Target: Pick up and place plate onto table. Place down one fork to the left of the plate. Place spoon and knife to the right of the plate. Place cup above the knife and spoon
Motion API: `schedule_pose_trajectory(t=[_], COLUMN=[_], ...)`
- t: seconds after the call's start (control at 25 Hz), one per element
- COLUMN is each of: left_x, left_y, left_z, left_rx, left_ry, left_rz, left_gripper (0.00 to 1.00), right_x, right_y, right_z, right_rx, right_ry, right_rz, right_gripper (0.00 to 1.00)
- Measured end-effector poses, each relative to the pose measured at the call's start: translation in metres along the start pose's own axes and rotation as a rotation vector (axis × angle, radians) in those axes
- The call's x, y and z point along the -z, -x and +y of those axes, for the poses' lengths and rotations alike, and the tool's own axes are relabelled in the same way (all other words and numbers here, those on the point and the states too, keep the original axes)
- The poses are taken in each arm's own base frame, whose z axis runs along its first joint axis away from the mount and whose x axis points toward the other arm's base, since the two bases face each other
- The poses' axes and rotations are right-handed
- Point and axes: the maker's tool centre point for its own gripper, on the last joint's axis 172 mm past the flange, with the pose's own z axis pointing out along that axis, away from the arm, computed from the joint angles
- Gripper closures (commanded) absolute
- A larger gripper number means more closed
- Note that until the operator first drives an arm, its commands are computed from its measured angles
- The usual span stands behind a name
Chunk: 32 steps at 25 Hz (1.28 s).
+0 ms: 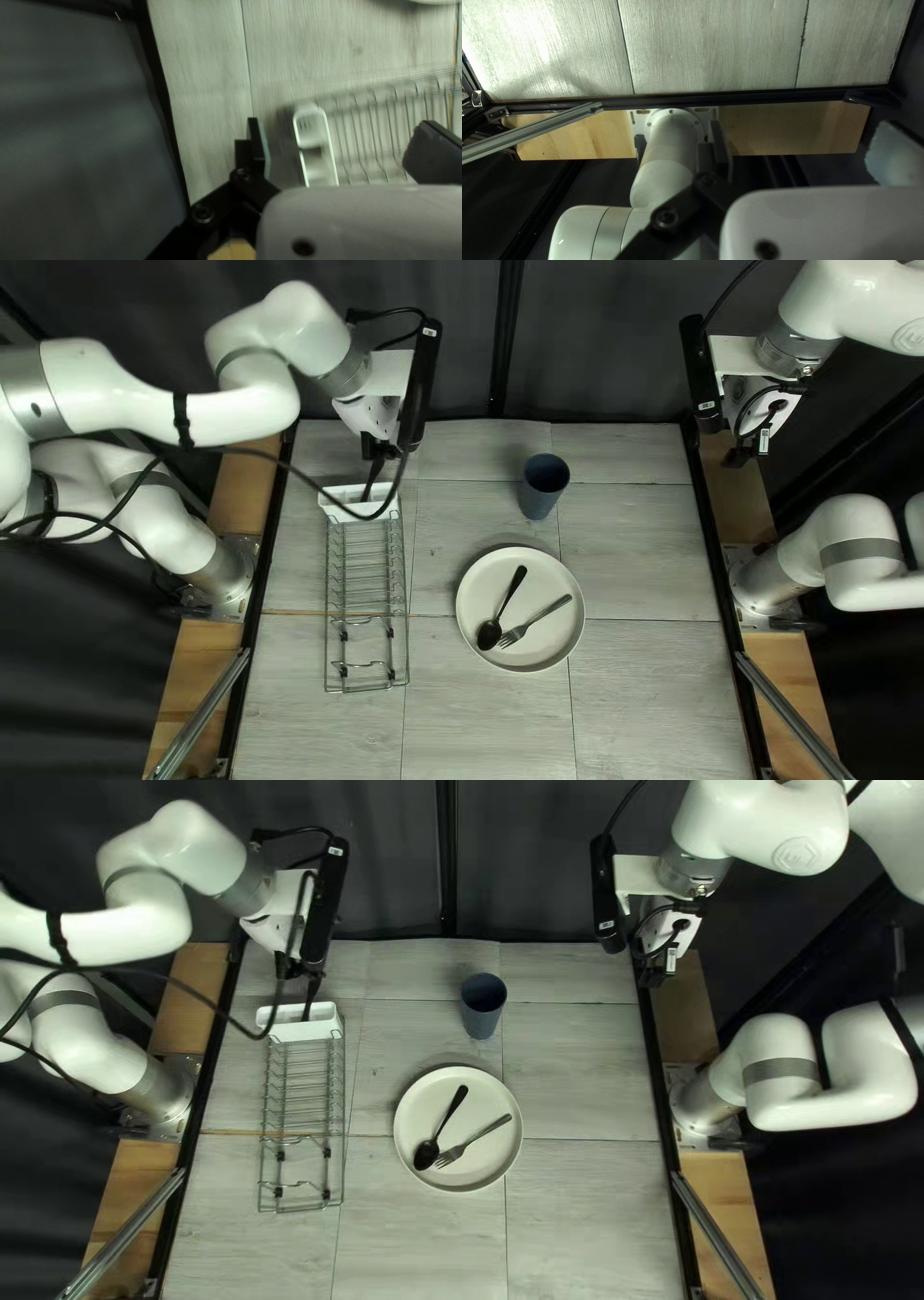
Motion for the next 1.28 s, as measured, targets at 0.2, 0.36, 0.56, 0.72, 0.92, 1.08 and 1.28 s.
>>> schedule_pose_trajectory(t=[0.2,0.36,0.56,0.72,0.92,1.08,1.28], left_x=[0.002,-0.005,-0.024,-0.047,-0.069,-0.084,-0.104], left_y=[0.002,0.006,0.016,0.022,0.033,0.041,0.039], left_z=[0.0,-0.003,-0.015,-0.02,-0.022,-0.021,-0.019], left_rx=[-0.013,0.016,0.12,0.167,0.196,0.199,0.184], left_ry=[0.007,0.025,0.081,0.124,0.164,0.189,0.217], left_rz=[-0.035,-0.036,-0.096,-0.146,-0.191,-0.216,-0.245], left_gripper=[0.0,0.0,0.0,0.0,0.0,0.0,0.23], right_x=[0.0,0.0,0.0,0.0,0.0,0.0,0.0], right_y=[0.0,0.0,0.0,0.0,0.0,0.0,0.0], right_z=[0.0,0.0,0.0,0.0,0.0,0.0,0.0], right_rx=[0.0,0.0,0.0,0.0,0.0,0.0,0.0], right_ry=[0.0,0.0,0.0,0.0,0.0,0.0,0.0], right_rz=[0.0,0.0,0.0,0.0,0.0,0.0,0.0], right_gripper=[0.0,0.0,0.0,0.0,0.0,0.0,0.0])
